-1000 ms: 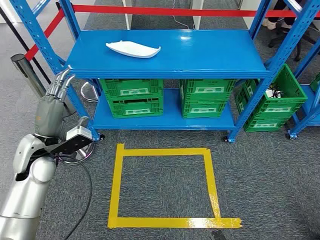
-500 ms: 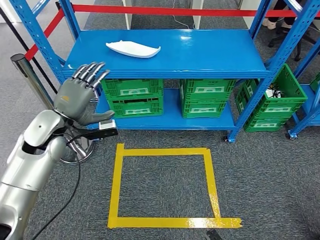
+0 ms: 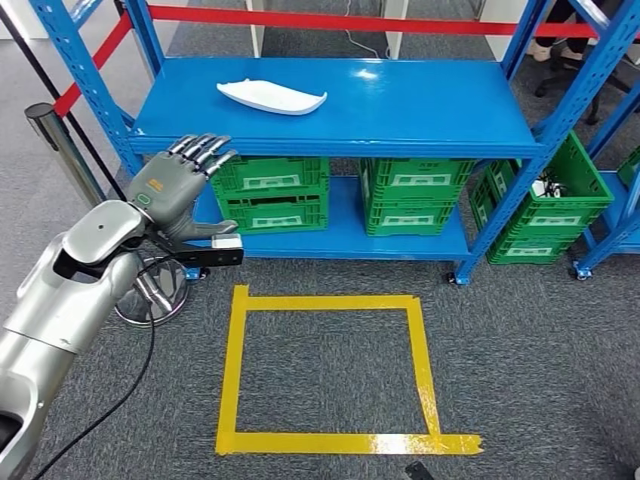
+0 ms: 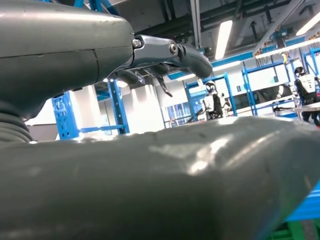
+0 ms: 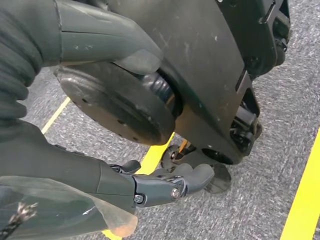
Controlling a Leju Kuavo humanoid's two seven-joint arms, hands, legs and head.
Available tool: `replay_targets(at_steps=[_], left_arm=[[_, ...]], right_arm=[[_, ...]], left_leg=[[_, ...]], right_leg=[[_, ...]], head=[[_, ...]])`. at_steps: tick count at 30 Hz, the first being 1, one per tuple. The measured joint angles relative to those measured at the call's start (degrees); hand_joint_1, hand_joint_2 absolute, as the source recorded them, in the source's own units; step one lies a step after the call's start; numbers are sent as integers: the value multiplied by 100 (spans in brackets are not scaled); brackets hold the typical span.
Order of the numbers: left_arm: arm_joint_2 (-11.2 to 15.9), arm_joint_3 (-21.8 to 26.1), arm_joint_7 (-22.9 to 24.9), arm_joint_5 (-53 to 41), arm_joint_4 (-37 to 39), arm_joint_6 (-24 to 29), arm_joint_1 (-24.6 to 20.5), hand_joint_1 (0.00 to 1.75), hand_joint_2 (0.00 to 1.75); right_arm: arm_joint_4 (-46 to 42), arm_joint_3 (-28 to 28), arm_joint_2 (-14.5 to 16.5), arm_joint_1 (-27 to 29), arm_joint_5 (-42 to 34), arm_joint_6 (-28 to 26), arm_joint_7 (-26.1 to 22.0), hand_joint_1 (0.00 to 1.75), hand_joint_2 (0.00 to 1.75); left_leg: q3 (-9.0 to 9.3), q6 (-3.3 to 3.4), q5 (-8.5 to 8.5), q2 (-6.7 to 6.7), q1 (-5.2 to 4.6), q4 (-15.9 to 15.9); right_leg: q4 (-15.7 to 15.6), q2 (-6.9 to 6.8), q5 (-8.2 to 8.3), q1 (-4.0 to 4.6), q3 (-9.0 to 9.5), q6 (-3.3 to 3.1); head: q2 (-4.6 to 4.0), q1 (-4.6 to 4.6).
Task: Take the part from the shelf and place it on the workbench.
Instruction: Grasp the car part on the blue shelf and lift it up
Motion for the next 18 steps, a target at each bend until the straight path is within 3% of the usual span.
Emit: replay_targets(at_steps=[3, 4, 5, 7, 8, 9, 14, 16, 18], left_arm=[[-18, -28, 131, 196, 135, -77, -25, 0, 0], [-31, -32, 233, 258, 191, -102, -18, 0, 0], [-48, -32, 348, 312, 250, -119, -15, 0, 0], [-88, -19, 543, 398, 362, -137, -21, 0, 0], [-105, -4, 612, 436, 416, -141, -33, 0, 0], [-126, 11, 661, 468, 464, -147, -42, 0, 0], [-191, 109, 790, 599, 632, -141, -13, 0, 0], [-212, 130, 808, 620, 658, -133, -8, 0, 0], [-218, 155, 815, 643, 689, -131, 17, 0, 0]], right_arm=[[15, 75, 0, 18, 215, -376, 118, 0, 0], [22, 112, 0, 29, 289, -548, 181, 0, 0], [27, 146, 0, 33, 351, -722, 283, 0, 0], [33, 212, 0, 26, 435, -1064, 596, 0, 0], [33, 245, 7, 24, 462, -1203, 781, 0, 0], [33, 273, 14, 21, 475, -1315, 960, 0, 0], [36, 308, 34, -6, 405, -1707, 1511, 0, 0], [58, 309, 11, -7, 386, -1874, 1573, 0, 0], [94, 307, -46, 15, 371, -1962, 1613, 0, 0]], left_leg=[[5, 36, 19, 25, 12, -26], [9, 34, 9, 28, 12, -19], [15, 24, -10, 28, 17, -6], [33, -26, -85, 26, 39, 60], [25, -63, -132, 23, 34, 110], [-7, -98, -170, 18, 24, 175], [-123, -219, -254, 15, 0, 335], [-324, -255, -477, 15, 6, 773], [-743, -271, -771, 14, 9, 1573]], right_leg=[[1109, -13, -384, -7, -623, 26], [1350, -15, -390, -10, -784, 39], [1361, -22, -275, -13, -841, 50], [789, -56, 167, -32, -651, 76], [466, -75, 325, -35, -500, 87], [206, -85, 380, -39, -381, 76], [84, -58, 260, -46, -304, -88], [66, -59, 237, -61, -262, -143], [65, -60, 213, -51, -233, -183]], head=[[0, 15], [0, 15], [0, 18], [0, 15], [0, 25], [0, 37], [0, 19], [0, -5], [0, -21]])
